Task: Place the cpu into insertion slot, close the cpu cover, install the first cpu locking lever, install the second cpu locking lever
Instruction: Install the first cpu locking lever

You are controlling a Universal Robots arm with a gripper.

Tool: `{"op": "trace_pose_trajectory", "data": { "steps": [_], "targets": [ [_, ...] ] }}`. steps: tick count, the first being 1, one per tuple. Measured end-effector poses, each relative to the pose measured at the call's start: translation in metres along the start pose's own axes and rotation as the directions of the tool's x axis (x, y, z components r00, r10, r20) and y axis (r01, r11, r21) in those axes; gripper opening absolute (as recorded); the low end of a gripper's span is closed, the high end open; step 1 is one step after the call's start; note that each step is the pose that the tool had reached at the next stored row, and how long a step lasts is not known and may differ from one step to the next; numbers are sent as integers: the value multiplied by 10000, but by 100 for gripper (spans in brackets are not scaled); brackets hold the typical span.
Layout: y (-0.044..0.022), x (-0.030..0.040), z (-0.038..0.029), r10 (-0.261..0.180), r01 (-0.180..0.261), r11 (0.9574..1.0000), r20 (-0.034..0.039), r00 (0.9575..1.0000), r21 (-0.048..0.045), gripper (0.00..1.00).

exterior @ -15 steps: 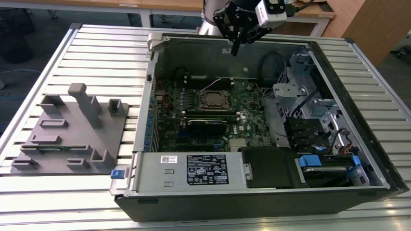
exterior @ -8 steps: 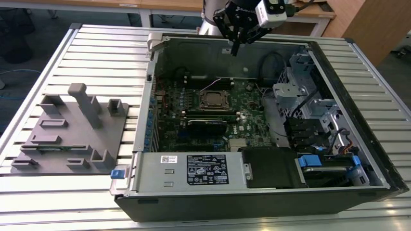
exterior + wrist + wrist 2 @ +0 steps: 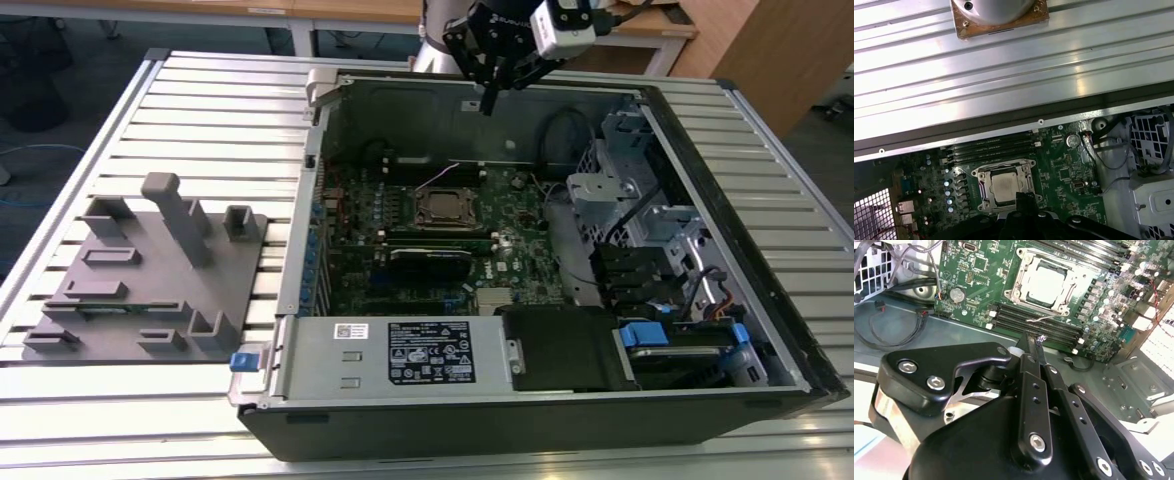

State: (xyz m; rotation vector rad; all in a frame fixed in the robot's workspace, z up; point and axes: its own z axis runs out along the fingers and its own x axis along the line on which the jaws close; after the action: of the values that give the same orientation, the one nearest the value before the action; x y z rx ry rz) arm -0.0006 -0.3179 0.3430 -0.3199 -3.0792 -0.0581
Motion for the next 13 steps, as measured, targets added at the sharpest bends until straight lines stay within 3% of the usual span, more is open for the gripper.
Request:
{"op": "trace_pose_trajectory", "data": {
  "steps": [3,6,10,11,13],
  "targets": [
    [0,0,-1,-2,2,10000,-4,10000,-22,10],
    [0,-1,1,-10,10,9999,7,10000,-160,10],
    [0,-1,1,-11,11,9999,15,10000,-164,10],
    [0,-1,5,-13,14,9998,56,10000,-186,10],
    [-1,-1,7,-14,15,9998,66,10000,-192,10]
  ]
}}
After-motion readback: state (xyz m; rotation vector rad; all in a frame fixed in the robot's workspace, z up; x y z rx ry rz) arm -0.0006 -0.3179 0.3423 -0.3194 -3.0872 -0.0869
